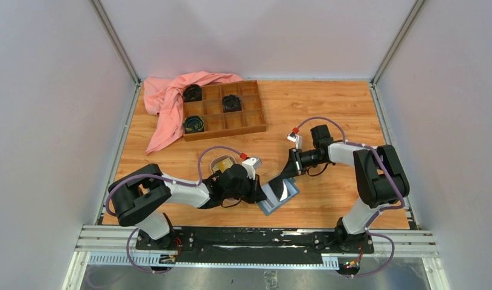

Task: Put the credit cards into the card holder
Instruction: Insert the credit card into the card holder.

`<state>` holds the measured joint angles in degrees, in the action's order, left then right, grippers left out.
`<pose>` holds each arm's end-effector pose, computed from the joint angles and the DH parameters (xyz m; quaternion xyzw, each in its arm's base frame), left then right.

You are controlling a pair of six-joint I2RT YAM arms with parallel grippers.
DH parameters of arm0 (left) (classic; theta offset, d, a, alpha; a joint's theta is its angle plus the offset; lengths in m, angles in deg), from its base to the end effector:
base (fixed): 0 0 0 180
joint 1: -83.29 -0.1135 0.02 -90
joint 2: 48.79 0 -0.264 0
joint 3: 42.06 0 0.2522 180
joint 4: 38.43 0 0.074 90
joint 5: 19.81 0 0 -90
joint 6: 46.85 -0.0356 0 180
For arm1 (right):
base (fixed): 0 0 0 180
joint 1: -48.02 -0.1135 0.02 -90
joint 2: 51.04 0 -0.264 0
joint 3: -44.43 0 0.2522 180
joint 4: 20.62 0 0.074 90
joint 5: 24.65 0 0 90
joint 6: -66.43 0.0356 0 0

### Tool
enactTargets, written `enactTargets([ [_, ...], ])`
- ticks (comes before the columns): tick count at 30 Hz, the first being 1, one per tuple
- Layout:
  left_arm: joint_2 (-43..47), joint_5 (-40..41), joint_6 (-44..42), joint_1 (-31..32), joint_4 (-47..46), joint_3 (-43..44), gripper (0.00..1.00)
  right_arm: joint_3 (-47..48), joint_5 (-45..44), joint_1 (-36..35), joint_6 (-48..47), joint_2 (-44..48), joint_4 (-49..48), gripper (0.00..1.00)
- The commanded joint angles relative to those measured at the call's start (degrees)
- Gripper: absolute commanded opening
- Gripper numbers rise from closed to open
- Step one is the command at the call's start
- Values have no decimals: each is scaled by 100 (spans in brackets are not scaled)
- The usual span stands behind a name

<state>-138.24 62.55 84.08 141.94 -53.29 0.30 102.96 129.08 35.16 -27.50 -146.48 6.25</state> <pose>0.1425 -0.2430 0.1345 0.1664 0.8583 -0.4057 0.2666 0.2721 0.0949 0.1443 -0.2392 0.8008 0.5276 0.1520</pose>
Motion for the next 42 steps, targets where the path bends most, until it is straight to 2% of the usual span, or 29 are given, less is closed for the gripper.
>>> enactTargets([
  [1, -28, 271, -134, 31, 485, -74, 0, -152, -33, -102, 24, -109, 39, 0],
  [11, -24, 281, -155, 30, 481, -77, 0, -118, -277, -189, -104, -266, 314, 0],
  [18, -36, 254, -164, 32, 480, -64, 0, 11, -613, -534, 116, -407, 301, 0],
  [26, -36, 215, -165, 27, 480, -31, 0, 216, -606, -577, 640, -580, 73, 0],
  [35, 85, 249, -122, 39, 480, -39, 2, 180, -426, -566, 1286, -843, -601, 0],
  [42, 173, 319, -98, 35, 480, -22, 6, -262, -360, -523, 1727, -709, -1234, 0],
])
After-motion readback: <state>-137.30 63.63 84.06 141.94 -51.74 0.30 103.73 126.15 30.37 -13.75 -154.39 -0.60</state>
